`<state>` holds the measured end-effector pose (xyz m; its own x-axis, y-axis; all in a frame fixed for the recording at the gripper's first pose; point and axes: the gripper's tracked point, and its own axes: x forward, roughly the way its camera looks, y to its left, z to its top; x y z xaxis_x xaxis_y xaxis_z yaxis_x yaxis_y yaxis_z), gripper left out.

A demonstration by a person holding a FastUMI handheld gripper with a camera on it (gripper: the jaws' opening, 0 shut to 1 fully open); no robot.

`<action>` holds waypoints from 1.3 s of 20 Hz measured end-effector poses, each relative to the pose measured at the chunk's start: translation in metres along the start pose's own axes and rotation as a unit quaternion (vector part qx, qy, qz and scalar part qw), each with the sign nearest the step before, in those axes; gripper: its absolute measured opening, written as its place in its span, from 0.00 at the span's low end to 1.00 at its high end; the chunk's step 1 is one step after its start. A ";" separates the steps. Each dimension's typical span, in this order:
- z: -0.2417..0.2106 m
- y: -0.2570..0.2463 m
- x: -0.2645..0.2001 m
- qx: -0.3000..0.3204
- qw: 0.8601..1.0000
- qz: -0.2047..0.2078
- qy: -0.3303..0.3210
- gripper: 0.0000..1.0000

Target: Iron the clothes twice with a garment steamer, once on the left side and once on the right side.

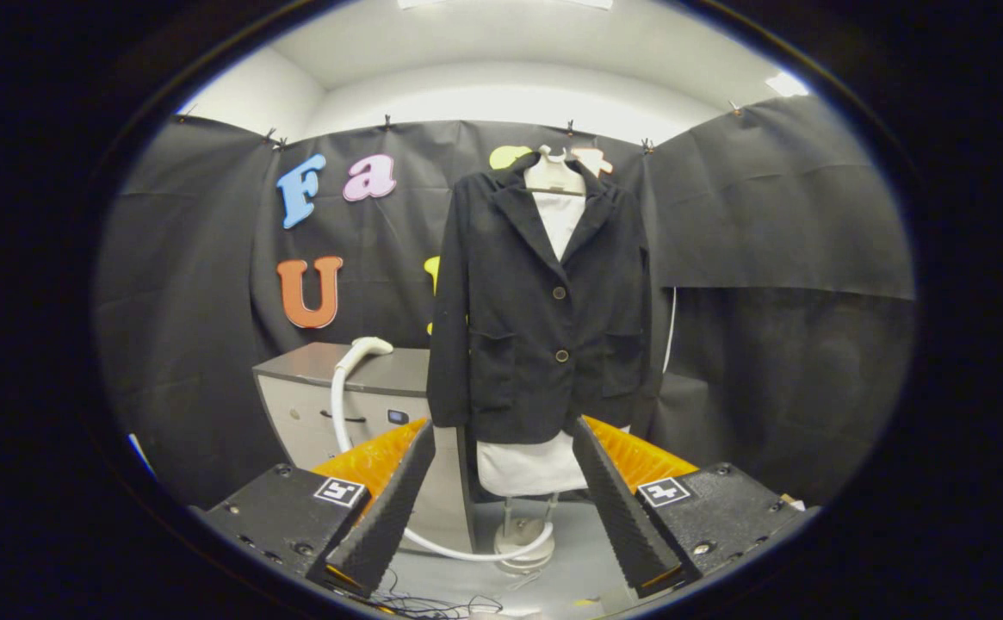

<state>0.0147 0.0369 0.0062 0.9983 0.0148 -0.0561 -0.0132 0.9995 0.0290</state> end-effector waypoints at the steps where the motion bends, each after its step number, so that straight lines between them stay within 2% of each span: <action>1: 0.004 0.006 0.007 0.001 1.000 0.002 0.002 1.00; 3: 0.012 0.021 0.025 0.002 1.000 0.006 0.010 1.00; 7: 0.034 0.067 0.075 0.000 0.999 0.040 0.014 1.00; 11: 0.054 0.126 0.143 -0.001 0.997 0.076 0.027 1.00; 15: 0.062 0.190 0.224 0.002 0.992 0.108 0.066 1.00; 22: 0.040 0.290 0.355 -0.021 0.977 0.139 0.162 1.00; 26: 0.020 0.333 0.416 -0.038 0.966 0.140 0.212 1.00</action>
<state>0.4267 0.3758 0.0122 0.8417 0.2798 -0.4617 -0.3004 0.9533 0.0300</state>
